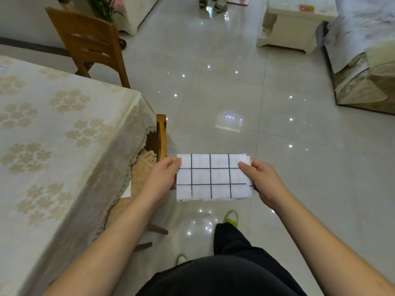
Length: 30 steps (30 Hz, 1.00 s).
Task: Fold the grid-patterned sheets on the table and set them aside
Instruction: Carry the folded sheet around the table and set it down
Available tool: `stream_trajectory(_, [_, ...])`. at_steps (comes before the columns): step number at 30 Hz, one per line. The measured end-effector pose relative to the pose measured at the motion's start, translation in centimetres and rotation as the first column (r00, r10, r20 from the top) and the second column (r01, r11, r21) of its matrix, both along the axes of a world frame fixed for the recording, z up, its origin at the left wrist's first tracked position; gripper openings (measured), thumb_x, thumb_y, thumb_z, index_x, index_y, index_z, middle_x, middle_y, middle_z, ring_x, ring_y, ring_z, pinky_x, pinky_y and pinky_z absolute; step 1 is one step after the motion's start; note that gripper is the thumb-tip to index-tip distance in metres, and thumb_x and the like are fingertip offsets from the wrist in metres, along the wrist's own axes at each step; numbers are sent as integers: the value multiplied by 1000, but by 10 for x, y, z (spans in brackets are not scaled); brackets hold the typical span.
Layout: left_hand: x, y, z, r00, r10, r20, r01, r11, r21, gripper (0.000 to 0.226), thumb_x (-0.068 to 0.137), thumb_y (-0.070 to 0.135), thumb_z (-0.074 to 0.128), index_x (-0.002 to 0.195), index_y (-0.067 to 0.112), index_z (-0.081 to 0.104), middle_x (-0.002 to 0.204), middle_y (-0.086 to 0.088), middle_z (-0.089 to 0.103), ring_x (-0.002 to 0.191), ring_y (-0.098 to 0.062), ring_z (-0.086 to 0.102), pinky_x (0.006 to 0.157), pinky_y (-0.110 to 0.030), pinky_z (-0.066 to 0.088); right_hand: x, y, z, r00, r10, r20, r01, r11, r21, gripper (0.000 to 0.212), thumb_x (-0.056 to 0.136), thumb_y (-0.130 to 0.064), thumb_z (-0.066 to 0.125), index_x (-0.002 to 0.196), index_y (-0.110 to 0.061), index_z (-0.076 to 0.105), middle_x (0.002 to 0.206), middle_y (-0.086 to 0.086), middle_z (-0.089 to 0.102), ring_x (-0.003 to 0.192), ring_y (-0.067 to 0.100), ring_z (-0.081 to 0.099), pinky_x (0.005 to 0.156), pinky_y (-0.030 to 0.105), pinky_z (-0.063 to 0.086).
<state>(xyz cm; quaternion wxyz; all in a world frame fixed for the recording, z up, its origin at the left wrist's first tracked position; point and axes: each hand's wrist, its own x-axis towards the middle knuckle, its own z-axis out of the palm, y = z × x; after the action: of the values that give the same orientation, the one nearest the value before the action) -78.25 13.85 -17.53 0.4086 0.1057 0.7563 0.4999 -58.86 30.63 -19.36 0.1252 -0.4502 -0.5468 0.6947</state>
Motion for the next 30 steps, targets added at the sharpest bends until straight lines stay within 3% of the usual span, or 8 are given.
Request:
stream_trajectory(6, [2, 84, 8, 998, 53, -47, -54, 998, -19, 30, 99, 35, 50, 97, 12, 69, 95, -13, 72, 86, -26, 68, 78, -40, 54, -2, 86, -5, 999, 27, -18, -28, 998, -61, 18, 94, -27, 61, 103, -15, 71, 100, 12, 74, 86, 23, 68, 81, 44, 52])
stream_trajectory(11, [4, 145, 16, 996, 85, -30, -85, 996, -4, 31, 100, 34, 48, 97, 12, 70, 97, -18, 72, 81, -25, 66, 73, -37, 51, -4, 150, -2, 996, 51, -67, -55, 997, -53, 17, 95, -17, 61, 105, -6, 69, 92, 11, 75, 80, 21, 70, 69, 34, 55])
stream_trajectory(15, [-2, 176, 18, 991, 131, 9, -131, 991, 31, 29, 100, 28, 49, 101, 7, 70, 96, -18, 72, 84, -27, 67, 78, -40, 55, -11, 185, -3, 996, 76, -42, -78, 995, -65, 16, 94, -17, 62, 101, -5, 70, 91, 12, 75, 79, 21, 69, 79, 45, 56])
stream_trajectory(20, [-20, 205, 13, 974, 214, 69, -219, 972, 83, 25, 100, 22, 48, 98, 6, 67, 81, -10, 71, 67, -15, 67, 54, -23, 53, -38, 217, -3, 995, 102, -9, -102, 993, -56, 18, 93, -20, 63, 100, -5, 70, 101, 19, 72, 83, 24, 69, 84, 49, 55])
stream_trajectory(24, [-47, 222, 2, 963, 256, 89, -262, 963, 67, 25, 99, 24, 49, 94, 8, 68, 82, -11, 71, 75, -23, 67, 63, -31, 56, -71, 239, -2, 995, 100, 11, -99, 993, -59, 17, 92, -20, 65, 96, -4, 70, 91, 16, 73, 78, 25, 67, 78, 45, 55])
stream_trajectory(27, [-78, 232, -13, 960, 258, 107, -263, 964, 32, 28, 98, 32, 51, 99, 11, 69, 91, -11, 74, 90, -30, 70, 83, -47, 57, -103, 255, -2, 992, 120, 30, -118, 992, -47, 16, 90, -24, 67, 88, -8, 69, 81, 11, 69, 72, 25, 61, 70, 41, 45])
stream_trajectory(30, [-112, 242, -25, 979, 151, 137, -155, 988, 13, 37, 99, 42, 48, 106, 13, 70, 96, -6, 76, 92, -23, 71, 81, -40, 56, -145, 277, -3, 995, 87, 56, -87, 996, -12, 14, 90, -23, 67, 85, -10, 69, 82, 12, 70, 73, 26, 64, 70, 43, 48])
